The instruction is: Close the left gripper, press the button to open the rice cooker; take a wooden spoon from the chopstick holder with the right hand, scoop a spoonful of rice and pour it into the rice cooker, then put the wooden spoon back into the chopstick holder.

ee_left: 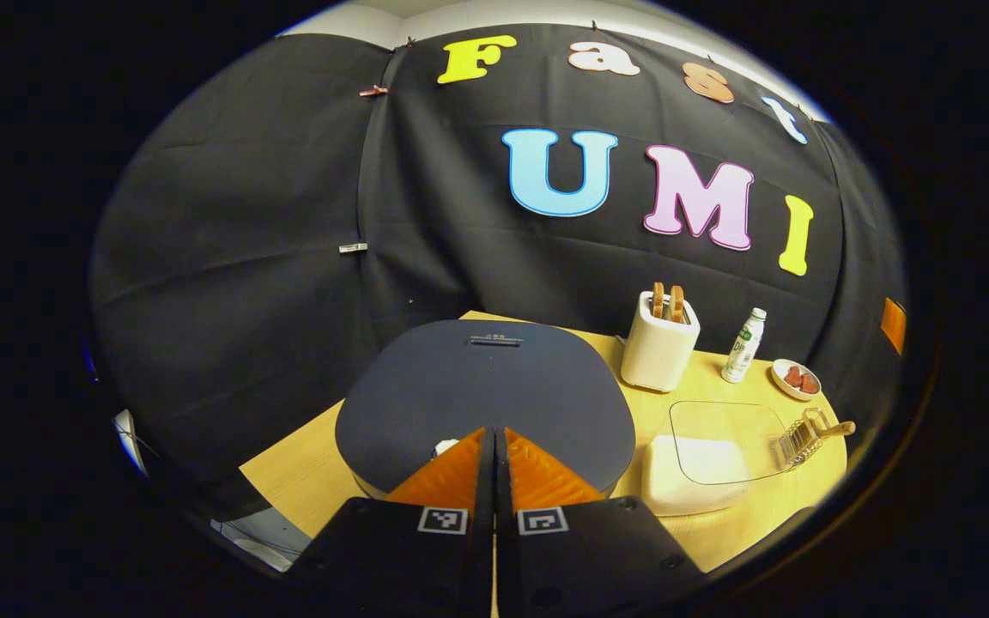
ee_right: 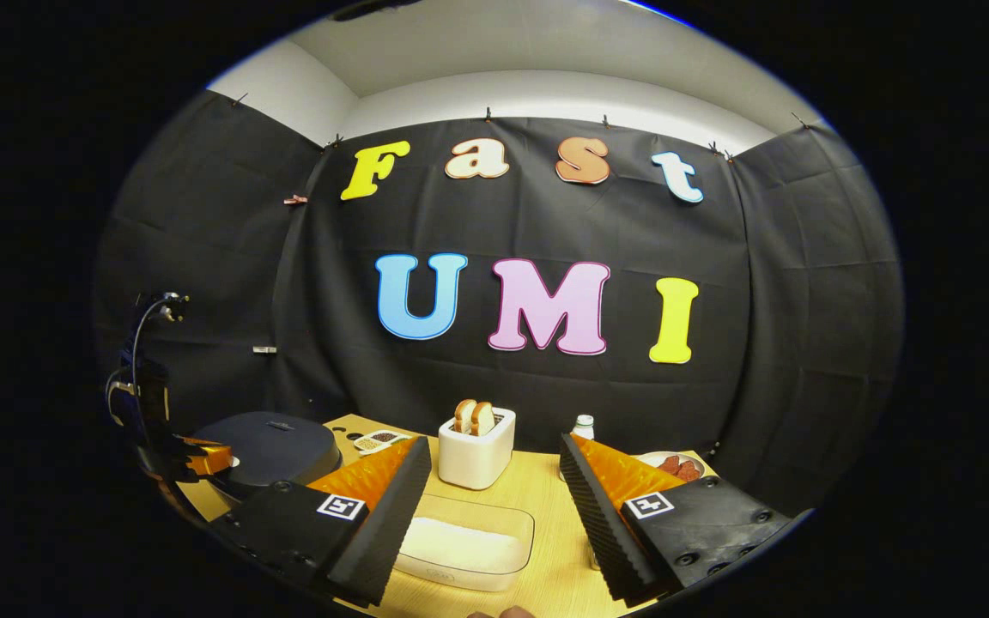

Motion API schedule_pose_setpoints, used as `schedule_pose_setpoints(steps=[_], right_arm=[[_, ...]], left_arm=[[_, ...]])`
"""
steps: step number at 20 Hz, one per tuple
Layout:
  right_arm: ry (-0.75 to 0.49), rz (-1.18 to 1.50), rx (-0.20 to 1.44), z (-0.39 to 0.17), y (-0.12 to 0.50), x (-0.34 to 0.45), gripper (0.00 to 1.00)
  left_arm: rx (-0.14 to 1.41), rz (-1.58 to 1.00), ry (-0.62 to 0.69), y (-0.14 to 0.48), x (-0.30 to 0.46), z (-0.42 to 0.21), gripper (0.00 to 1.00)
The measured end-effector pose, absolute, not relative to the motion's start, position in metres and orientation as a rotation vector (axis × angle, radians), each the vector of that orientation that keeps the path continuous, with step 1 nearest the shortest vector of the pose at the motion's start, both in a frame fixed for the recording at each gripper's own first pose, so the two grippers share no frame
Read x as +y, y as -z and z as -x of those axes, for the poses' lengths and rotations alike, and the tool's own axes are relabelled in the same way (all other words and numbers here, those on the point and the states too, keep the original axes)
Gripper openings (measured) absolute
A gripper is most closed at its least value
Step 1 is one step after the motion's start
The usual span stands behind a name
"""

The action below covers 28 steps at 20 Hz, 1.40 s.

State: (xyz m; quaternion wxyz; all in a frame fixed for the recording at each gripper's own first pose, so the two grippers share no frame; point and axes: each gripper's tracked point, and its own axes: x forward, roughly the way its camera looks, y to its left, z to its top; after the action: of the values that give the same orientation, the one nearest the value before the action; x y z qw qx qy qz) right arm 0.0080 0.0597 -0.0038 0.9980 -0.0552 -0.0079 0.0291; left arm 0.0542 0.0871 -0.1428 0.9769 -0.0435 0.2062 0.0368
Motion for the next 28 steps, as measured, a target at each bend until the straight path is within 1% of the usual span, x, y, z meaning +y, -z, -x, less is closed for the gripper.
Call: schedule_pose_setpoints(steps=[3,5,8,10,11,12,13,14,15,16,18,20,25,26,28], right_arm=[[-0.053,0.109,-0.016,-0.008,0.003,0.056,0.94],[-0.05,0.102,-0.013,-0.009,0.004,0.054,0.94],[-0.049,0.103,-0.012,-0.009,0.004,0.051,0.94],[-0.048,0.105,-0.02,-0.008,0.0,0.049,0.94],[-0.047,0.106,-0.019,-0.008,0.001,0.047,0.94],[-0.044,0.105,-0.017,-0.006,0.002,0.044,0.94],[-0.041,0.102,-0.013,-0.006,0.003,0.041,0.94],[-0.036,0.099,-0.009,-0.006,0.004,0.037,0.94],[-0.032,0.096,-0.007,-0.005,0.004,0.035,0.94],[-0.026,0.093,-0.006,-0.005,0.003,0.031,0.94],[-0.02,0.092,-0.005,-0.004,0.003,0.025,0.94],[-0.014,0.091,-0.004,-0.004,0.004,0.019,0.94],[0.015,0.069,0.035,-0.006,0.018,-0.002,0.94],[0.026,0.064,0.037,-0.007,0.018,-0.008,0.94],[0.048,0.062,0.042,-0.009,0.023,-0.022,0.94]], left_arm=[[0.442,0.123,-0.095,0.151,0.087,-0.053,0.06],[0.414,0.083,-0.107,0.149,0.087,-0.056,0.06],[0.343,0.095,-0.124,0.132,0.085,-0.049,0.07],[0.255,0.081,-0.119,0.109,0.081,-0.045,0.08],[0.213,0.063,-0.115,0.094,0.077,-0.042,0.11],[0.165,0.043,-0.111,0.08,0.075,-0.042,0.24],[0.133,0.033,-0.107,0.068,0.073,-0.041,0.27],[0.112,0.029,-0.105,0.06,0.071,-0.04,0.34],[0.098,0.028,-0.098,0.053,0.067,-0.039,0.38],[0.089,0.027,-0.094,0.049,0.064,-0.037,0.46],[0.098,0.05,-0.078,0.048,0.057,-0.036,0.55],[0.09,0.032,-0.093,0.049,0.058,-0.03,0.59],[0.041,0.021,-0.079,0.029,0.044,-0.027,0.65],[0.033,0.023,-0.08,0.025,0.042,-0.026,0.67],[0.021,0.024,-0.076,0.019,0.036,-0.025,0.68]])
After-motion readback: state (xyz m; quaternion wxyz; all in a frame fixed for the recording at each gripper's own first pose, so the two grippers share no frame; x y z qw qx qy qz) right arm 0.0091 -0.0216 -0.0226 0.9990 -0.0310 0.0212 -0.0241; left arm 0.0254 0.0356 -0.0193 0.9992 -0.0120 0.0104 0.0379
